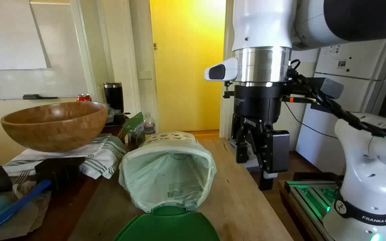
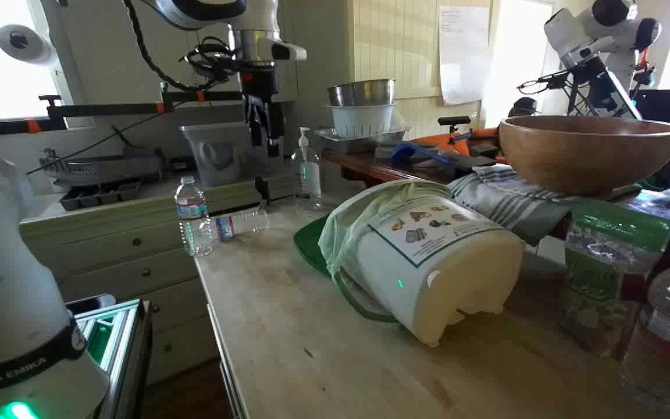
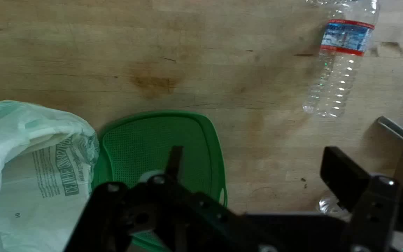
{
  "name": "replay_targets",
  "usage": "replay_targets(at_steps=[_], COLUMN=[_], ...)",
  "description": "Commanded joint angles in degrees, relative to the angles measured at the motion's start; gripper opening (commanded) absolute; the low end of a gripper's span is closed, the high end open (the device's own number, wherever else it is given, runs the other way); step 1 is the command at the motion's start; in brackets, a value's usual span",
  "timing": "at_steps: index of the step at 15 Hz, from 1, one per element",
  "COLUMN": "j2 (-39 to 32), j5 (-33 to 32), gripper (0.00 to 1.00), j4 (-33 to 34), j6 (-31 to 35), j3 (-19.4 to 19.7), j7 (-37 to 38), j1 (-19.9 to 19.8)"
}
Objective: Pick up the rubbish can and close the lid
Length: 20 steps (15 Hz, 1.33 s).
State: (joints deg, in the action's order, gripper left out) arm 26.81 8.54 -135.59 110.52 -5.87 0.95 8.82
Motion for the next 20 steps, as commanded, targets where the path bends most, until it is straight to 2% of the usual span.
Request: replay_targets(at_steps=[1, 9, 15, 20], j2=[-0.02, -0.21, -0.65, -2.53], j5=[0.12, 0.08, -3.95, -14.63], gripper=[1.00, 1.00, 1.00, 1.00], j4=[0.13, 0.30, 1.06, 2.26], j6=[-0.17, 0.04, 5.69, 7.77], j3=[-0.27, -0.17, -0.30, -1.69], j7=[-0.09, 0.03, 1.60, 4.74], j1=[-0.31, -0.48, -3.44, -7.03])
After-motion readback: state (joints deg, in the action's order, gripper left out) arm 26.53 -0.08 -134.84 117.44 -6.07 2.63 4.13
